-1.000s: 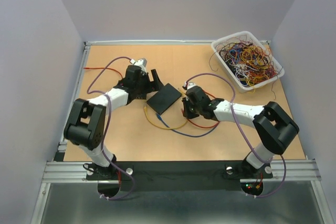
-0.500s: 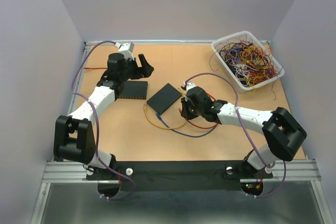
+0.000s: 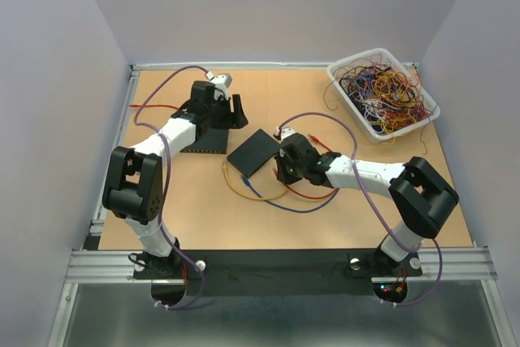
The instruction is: Insert the plug into the switch port
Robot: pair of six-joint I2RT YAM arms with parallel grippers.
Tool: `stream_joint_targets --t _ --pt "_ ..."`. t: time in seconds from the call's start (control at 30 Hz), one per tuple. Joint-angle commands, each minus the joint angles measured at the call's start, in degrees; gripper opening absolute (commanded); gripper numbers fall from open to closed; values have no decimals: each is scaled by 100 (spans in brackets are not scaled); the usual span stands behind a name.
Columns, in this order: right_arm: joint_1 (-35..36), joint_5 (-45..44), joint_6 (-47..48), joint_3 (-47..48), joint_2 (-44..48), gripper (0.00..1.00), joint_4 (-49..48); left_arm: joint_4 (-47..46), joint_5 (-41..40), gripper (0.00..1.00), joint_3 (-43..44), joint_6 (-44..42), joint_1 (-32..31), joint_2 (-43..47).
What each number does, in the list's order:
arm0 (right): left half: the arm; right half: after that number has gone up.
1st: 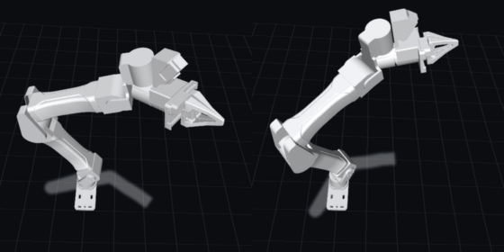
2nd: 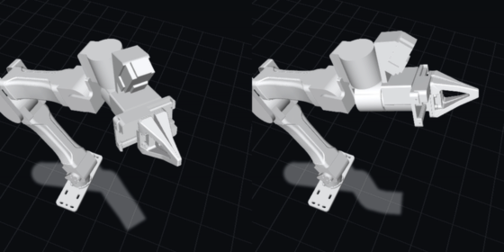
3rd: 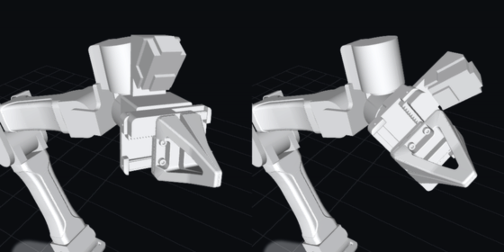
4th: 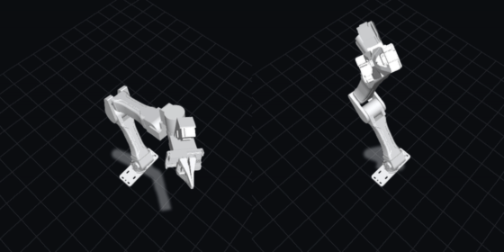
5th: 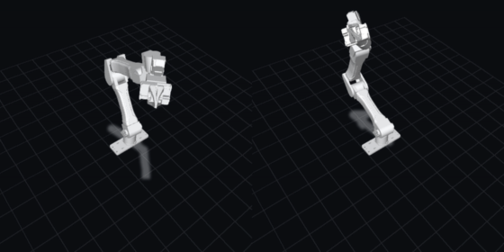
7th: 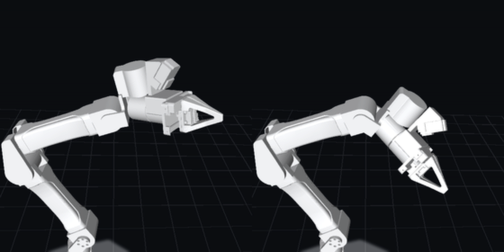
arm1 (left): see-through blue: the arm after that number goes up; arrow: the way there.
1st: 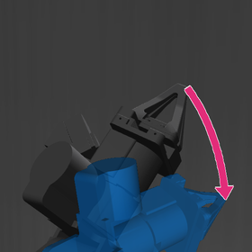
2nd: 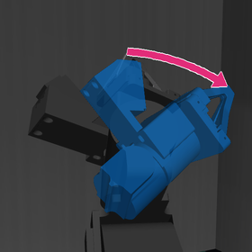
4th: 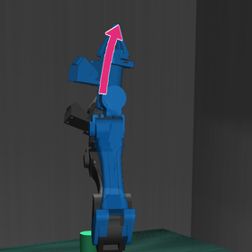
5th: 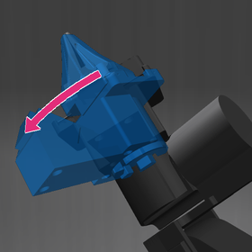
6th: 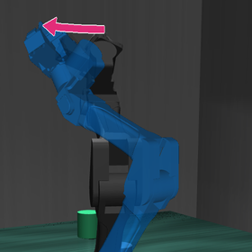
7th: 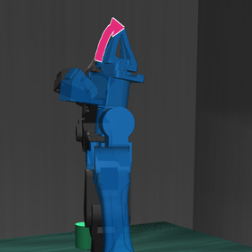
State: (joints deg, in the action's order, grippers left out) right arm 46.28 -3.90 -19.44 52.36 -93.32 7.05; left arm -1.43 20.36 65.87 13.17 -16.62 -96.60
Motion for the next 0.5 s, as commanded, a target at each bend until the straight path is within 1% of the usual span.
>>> stream_joint_targets --t 0.0,0.03,0.1,0.23,0.4,0.47 --pt "65 -102 107 231 60 0 -213 134 -654 75 76 -69 -341 141" --pt "74 -85 107 231 42 1 -221 326 -978 75 23 -121 -376 141" --pt "83 -84 107 275 -37 0 -213 389 -1113 75 -30 -122 -386 80" --pt "118 -111 116 450 -274 0 -213 530 -798 75 58 -60 -421 -271" --pt "127 -181 151 600 -424 0 -221 539 -753 75 76 1 -456 -492" --pt "144 -199 169 661 -459 0 -221 539 -613 75 49 45 -456 -544"
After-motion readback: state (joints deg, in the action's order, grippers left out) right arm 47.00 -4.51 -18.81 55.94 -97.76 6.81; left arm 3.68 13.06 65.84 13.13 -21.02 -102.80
